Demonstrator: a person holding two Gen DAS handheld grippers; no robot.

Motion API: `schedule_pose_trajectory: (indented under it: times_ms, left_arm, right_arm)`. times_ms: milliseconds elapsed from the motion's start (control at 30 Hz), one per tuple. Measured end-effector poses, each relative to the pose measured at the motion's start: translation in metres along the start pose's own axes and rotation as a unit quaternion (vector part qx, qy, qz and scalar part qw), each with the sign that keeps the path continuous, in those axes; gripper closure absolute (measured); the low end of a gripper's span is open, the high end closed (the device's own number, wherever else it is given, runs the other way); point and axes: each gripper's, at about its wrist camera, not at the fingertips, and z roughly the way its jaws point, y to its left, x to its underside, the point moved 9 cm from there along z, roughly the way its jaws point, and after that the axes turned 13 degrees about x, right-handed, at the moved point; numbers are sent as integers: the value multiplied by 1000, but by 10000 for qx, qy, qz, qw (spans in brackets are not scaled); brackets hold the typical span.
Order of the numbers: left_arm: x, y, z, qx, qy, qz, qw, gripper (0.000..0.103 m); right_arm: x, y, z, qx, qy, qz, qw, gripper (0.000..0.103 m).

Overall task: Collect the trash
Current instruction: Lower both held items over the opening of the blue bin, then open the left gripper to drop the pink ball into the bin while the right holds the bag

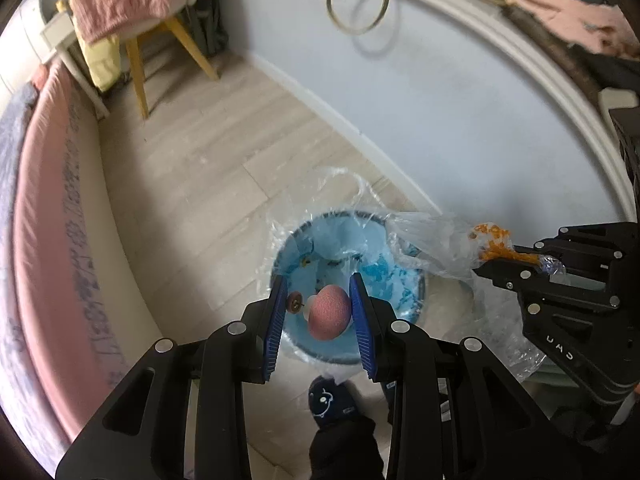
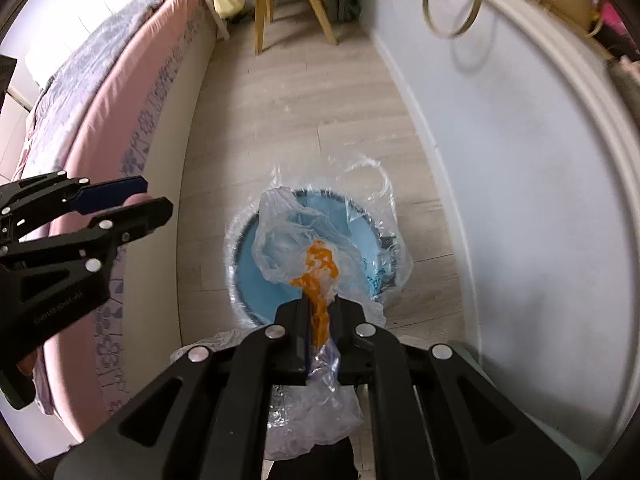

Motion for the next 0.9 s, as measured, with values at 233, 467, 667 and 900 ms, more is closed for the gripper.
schedule_pose_trajectory:
  times_ms: [233, 467, 667, 900]
  left_arm:
    - [6, 12, 105, 104, 234, 73, 9996, 73]
    - [19, 48, 184, 194, 455, 60, 9988, 73]
    - [40, 56, 230, 354, 654, 178, 9971, 73]
    - [56, 49, 263, 490, 862, 236, 9948, 73]
  right_arm:
    - [0, 4, 101, -60, 283, 28, 9996, 96]
    - [15, 20, 177, -156, 499, -165, 9985, 96]
    - [23, 26, 215, -190, 567, -253, 9979, 96]
    - [25, 25, 244, -165, 579, -428, 9973, 96]
